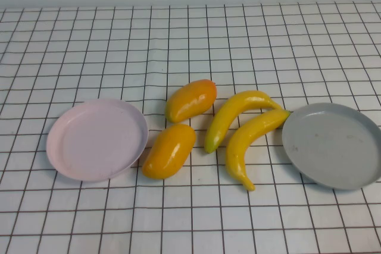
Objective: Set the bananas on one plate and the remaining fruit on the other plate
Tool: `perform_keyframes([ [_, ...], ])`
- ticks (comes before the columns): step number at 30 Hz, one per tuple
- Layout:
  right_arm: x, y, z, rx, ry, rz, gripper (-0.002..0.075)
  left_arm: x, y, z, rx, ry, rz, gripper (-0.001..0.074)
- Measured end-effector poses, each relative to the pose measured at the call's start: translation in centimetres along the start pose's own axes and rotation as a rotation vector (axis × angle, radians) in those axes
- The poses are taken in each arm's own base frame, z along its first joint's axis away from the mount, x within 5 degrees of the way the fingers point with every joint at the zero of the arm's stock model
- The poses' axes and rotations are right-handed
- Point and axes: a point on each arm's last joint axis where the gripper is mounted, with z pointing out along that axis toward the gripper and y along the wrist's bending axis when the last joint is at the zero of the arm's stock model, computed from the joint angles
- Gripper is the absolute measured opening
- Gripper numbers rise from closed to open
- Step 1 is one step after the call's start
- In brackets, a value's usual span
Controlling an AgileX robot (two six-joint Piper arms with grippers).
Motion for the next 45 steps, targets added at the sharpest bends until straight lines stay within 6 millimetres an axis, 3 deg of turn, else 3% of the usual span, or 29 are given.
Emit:
perform_keyframes([
  [41,0.00,0.00,0.00,0.000,0.000,0.000,-0.0016,-0.02,0.03,0.00,-0.003,-0.002,0.008,-0.0004],
  [45,0.00,0.00,0.00,0.000,0.000,0.000,-0.0016,-0.84,-0.06,-0.02,0.010,-0.098,-0.082,-0.0004],
])
